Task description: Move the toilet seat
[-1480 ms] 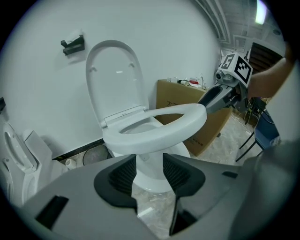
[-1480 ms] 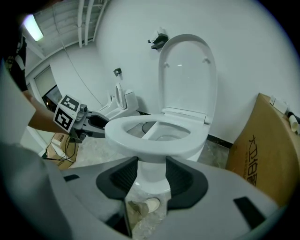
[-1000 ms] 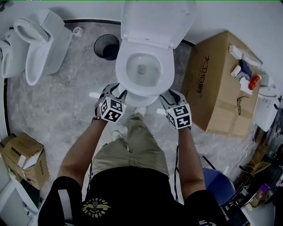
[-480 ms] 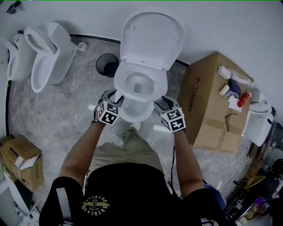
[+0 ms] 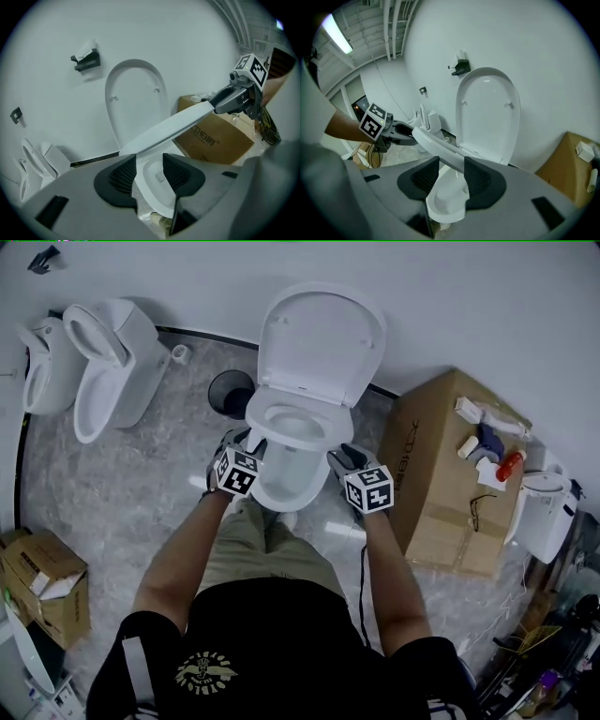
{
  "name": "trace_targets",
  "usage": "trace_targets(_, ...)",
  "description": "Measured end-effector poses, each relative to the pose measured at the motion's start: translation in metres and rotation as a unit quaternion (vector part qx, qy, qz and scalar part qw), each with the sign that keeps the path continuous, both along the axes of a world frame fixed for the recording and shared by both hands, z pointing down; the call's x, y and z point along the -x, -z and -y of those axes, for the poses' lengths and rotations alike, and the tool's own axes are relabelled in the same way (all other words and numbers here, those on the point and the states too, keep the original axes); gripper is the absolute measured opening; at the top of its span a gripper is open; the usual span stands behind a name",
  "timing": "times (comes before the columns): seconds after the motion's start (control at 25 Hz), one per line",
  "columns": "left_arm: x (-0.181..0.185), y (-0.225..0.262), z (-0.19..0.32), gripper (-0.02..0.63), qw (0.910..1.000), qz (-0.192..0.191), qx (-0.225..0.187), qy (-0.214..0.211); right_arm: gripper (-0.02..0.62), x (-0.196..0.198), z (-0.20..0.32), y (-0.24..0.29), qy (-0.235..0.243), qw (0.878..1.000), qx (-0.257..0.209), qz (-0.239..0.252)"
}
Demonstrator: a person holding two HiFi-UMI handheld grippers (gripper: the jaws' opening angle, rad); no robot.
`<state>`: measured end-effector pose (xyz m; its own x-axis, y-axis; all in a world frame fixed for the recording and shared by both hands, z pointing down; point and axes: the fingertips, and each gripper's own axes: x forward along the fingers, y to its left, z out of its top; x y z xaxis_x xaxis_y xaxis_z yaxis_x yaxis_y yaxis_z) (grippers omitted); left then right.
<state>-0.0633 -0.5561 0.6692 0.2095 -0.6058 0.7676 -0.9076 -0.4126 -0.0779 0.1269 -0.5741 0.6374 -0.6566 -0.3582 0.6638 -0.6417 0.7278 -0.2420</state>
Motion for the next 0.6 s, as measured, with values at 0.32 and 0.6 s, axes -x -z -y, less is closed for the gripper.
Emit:
trace_targets(0.32,0.004,0.015,0.023,0.192,0.9999,0.001,-0.008,-0.01,0.175,0.006,0.025,0.018,0.005,0.999,-0.029,-0.026)
trace_targets(0.6,0.006,0.028,0.052,0.192,0.9996,-0.005,-0.017,-0.024,0.164,0.008,0.057,0.033,-0.009,0.999,-0.04,-0.032)
